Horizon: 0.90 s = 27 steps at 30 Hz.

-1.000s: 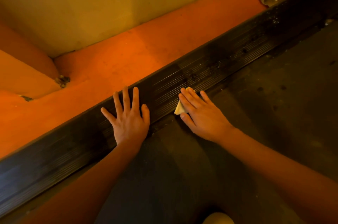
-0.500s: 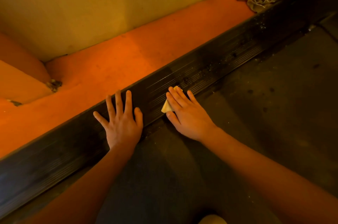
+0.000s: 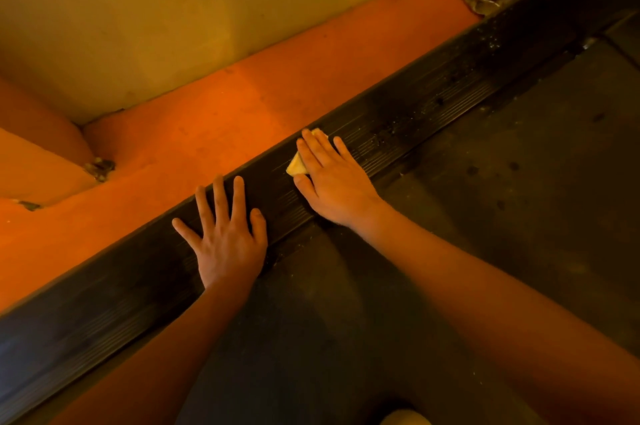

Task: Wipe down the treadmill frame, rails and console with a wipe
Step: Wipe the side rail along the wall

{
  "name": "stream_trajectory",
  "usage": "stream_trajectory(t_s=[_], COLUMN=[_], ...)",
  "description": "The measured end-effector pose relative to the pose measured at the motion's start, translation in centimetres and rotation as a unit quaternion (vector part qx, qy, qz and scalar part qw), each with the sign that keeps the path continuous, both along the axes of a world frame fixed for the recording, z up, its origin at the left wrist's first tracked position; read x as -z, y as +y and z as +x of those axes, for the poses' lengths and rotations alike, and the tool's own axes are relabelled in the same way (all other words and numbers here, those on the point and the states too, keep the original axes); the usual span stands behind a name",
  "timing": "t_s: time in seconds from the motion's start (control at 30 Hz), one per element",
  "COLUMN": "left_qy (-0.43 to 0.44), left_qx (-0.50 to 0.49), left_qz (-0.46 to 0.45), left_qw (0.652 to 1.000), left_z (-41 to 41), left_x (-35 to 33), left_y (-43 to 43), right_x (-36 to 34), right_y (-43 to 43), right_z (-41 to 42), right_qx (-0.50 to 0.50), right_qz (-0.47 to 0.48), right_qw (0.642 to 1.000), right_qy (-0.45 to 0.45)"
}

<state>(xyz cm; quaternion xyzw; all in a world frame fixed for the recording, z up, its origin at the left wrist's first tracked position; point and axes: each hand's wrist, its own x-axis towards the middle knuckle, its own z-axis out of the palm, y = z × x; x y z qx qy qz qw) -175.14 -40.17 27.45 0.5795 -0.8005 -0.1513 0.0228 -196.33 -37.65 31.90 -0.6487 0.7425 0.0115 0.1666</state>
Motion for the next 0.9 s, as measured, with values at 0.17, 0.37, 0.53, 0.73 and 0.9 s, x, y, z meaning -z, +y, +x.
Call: stream_trajectory(t_s=[0.17, 0.37, 0.53, 0.73, 0.9], left_qy=[0.005, 0.006, 0.002, 0.005, 0.008], left_qx=[-0.002, 0.002, 0.003, -0.001, 0.003], left_qz=[-0.009, -0.005, 0.001, -0.004, -0.013], left_qw=[1.000, 1.000, 1.000, 1.000, 1.000], left_z=[0.0, 0.1, 0.0, -0.1, 0.1], left_x=[0.1, 0.3, 0.2, 0.1, 0.3], left_y=[0.1, 0.0, 0.0, 0.1, -0.1], right_x=[-0.2, 0.2, -0.3, -0.4, 0.1], right_y=[8.4, 5.4, -2.6, 4.6, 7.5], right_z=[1.7, 1.4, 0.2, -0.2, -0.6], right_qx=[0.009, 0.010, 0.010, -0.006, -0.002], right_qz=[0.027, 0.007, 0.012, 0.021, 0.034], right_qw=[0.999, 1.000, 1.000, 1.000, 0.999], right_qy=[-0.020, -0.005, -0.005, -0.014, 0.020])
